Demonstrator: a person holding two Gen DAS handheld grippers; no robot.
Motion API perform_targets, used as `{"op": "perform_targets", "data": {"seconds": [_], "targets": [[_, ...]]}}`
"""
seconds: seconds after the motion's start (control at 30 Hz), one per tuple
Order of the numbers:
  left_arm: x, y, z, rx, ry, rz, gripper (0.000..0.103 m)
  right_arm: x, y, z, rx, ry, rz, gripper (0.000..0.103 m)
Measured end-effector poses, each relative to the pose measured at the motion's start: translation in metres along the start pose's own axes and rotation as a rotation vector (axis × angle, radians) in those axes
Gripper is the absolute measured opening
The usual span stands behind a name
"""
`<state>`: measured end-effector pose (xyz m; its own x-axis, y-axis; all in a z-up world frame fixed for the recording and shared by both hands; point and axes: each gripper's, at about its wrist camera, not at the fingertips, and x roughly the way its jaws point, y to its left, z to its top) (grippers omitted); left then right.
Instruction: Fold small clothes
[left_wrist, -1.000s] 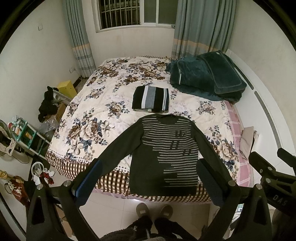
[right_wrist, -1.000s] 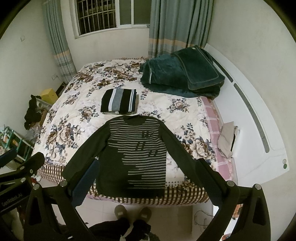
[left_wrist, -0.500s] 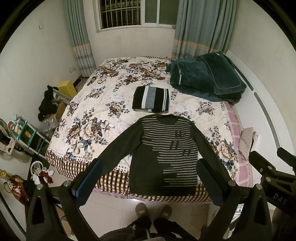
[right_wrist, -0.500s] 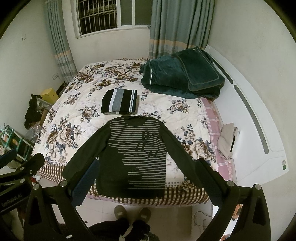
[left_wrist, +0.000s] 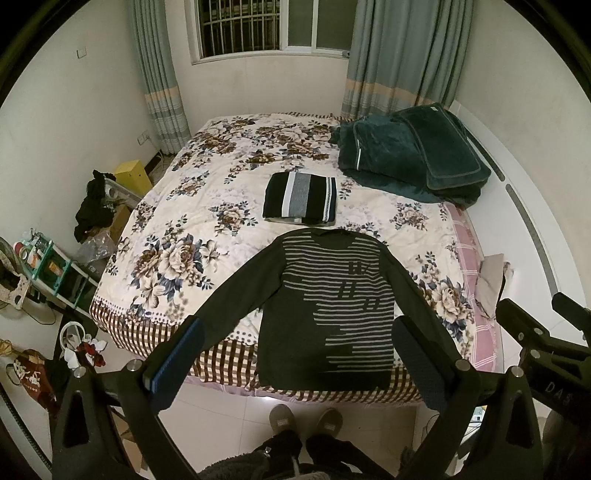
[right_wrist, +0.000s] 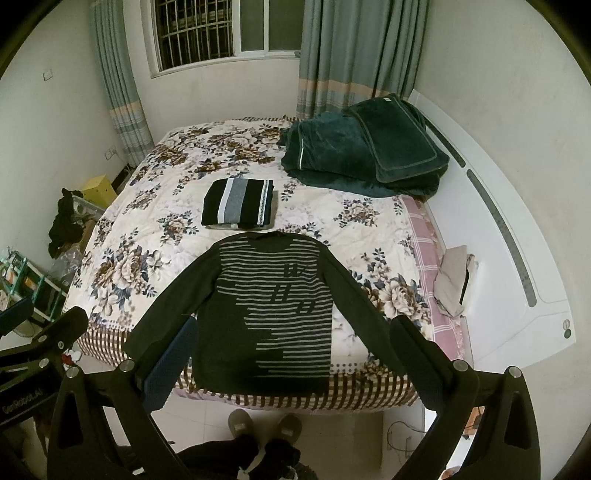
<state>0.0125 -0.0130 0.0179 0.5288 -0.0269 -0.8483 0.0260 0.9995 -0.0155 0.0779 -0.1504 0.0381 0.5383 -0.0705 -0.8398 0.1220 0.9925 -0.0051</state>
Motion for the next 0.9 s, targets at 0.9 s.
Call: {"op": "perform_targets", "data": {"seconds": [0.9], "targets": [[0.353, -0.052, -0.02, 0.162, 0.18, 0.276, 0.103, 0.377, -0.333, -0.188, 0.837, 0.415, -0.171, 0.077]]}}
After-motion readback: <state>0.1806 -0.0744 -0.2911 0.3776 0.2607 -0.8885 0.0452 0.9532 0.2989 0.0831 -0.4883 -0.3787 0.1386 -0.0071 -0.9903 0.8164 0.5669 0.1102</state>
